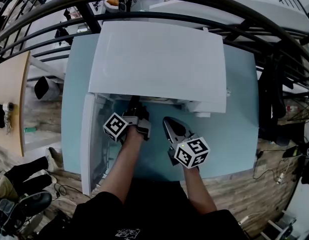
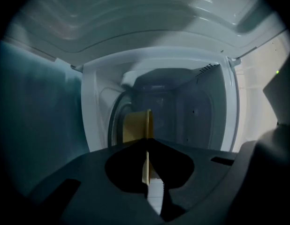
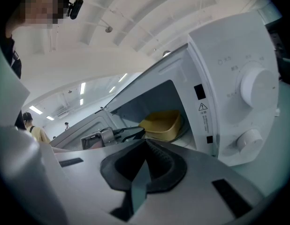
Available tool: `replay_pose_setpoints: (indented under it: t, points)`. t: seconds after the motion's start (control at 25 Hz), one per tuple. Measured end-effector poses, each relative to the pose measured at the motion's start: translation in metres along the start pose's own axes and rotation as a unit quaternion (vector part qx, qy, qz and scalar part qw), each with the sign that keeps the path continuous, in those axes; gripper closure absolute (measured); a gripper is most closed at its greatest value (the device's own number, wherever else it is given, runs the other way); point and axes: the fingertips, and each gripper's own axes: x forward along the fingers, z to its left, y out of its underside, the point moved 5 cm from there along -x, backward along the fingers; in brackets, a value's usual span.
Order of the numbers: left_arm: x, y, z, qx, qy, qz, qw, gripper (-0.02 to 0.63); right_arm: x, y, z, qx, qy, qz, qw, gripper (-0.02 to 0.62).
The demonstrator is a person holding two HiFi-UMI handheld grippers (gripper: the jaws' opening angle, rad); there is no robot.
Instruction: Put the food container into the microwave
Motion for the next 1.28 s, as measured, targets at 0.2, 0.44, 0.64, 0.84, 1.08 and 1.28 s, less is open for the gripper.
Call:
replay_pose_setpoints:
  t: [0.2, 0.44, 0.64, 0.84, 1.08, 1.28]
  points:
    - [0.006, -0.003, 0.003, -0.001, -0.008, -0.005, 1.0000, 0.581, -0.004, 0.002, -0.004, 0.002, 0.006, 0.003, 1.000, 0.589]
    - [0.010, -0.004, 0.006, -0.006, -0.009, -0.010, 0.9999, 0.581, -0.008, 0.005, -0.008, 0.003, 0.011, 0.003, 1.000, 0.589]
    - [0.012, -0.004, 0.009, -0.003, -0.013, -0.009, 0.9999, 0.581, -0.010, 0.006, -0.010, 0.005, 0.013, 0.002, 1.000, 0.589]
    - [0.012, -0.003, 0.005, -0.005, -0.007, -0.004, 1.0000, 0.552, -0.016, 0.005, -0.011, 0.006, 0.013, 0.000, 1.000, 0.589]
    - [0.003, 0.004, 0.004, -0.001, -0.012, -0.005, 0.9999, 0.528, -0.029, 0.003, -0.016, 0.002, 0.010, -0.007, 1.000, 0.589]
    - [-0.021, 0.017, 0.000, 0.026, -0.025, 0.001, 0.9993, 0.528, -0.049, -0.001, -0.008, -0.012, 0.003, -0.017, 1.000, 0.589]
